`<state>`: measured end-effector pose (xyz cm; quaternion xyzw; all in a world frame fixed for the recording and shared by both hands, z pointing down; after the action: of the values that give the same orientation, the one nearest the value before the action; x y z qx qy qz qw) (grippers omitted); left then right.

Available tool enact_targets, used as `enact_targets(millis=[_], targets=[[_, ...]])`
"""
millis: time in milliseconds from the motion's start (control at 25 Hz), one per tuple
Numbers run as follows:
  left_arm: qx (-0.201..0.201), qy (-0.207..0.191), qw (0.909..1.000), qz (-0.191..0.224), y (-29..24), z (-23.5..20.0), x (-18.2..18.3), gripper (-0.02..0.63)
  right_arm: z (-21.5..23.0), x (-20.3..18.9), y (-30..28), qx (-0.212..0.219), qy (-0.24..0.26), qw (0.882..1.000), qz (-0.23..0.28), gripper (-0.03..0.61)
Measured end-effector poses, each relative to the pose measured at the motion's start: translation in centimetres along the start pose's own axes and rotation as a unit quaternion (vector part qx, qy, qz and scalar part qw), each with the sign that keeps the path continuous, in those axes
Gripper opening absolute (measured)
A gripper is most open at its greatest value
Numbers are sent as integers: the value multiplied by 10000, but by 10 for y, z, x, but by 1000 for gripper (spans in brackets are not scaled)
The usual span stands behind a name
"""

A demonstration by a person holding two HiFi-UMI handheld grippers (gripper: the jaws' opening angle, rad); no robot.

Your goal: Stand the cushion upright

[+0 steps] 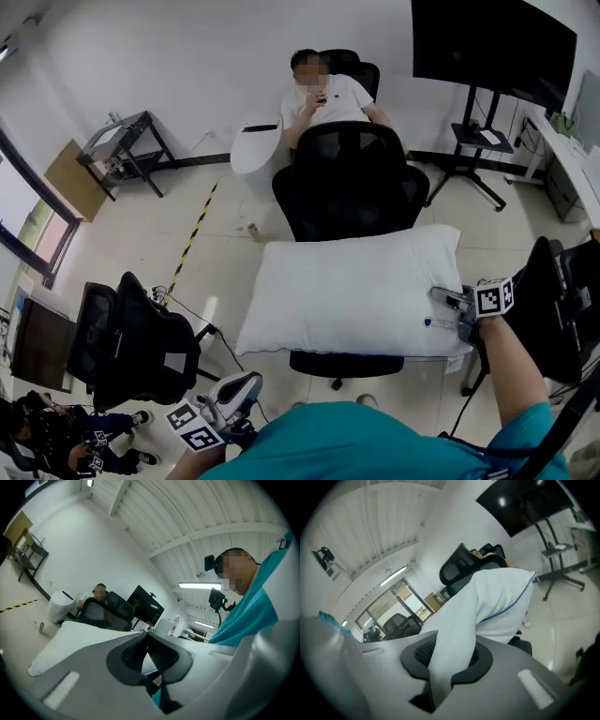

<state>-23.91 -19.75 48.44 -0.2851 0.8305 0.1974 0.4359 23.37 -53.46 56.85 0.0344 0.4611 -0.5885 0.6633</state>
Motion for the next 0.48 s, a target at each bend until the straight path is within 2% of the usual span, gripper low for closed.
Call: enact_targets(millis=[120, 200, 280, 360, 480], targets=[[-102, -45, 9995, 281, 5, -8, 1, 12, -61, 84, 23, 83, 1143, 9934, -25, 51], [-169, -87, 9986, 487, 5, -9, 3, 11, -106, 141, 35, 47, 1943, 9807, -224, 51], [-195, -136, 9975, 666, 9, -10, 8, 11, -153, 185, 35, -56, 2781, 9587, -600, 51], [-196, -171, 9961, 845, 17, -14, 12, 11, -192, 217, 24, -250, 3526, 9294, -1062, 52], [-157, -185, 9939, 1078, 31, -19, 14, 11, -231, 254, 0, -580, 4349, 8841, -1611, 51]])
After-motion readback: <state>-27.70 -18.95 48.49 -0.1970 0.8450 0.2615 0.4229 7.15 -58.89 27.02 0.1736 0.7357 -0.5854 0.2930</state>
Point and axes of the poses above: the fingertips, and each gripper's own axes: y backward along the fingers, z to its right, x out of its top, the point moved 10 cm from there along y, backward along the fingers, and after that the axes turned 8 degrees about -x, right-handed, at the moved point
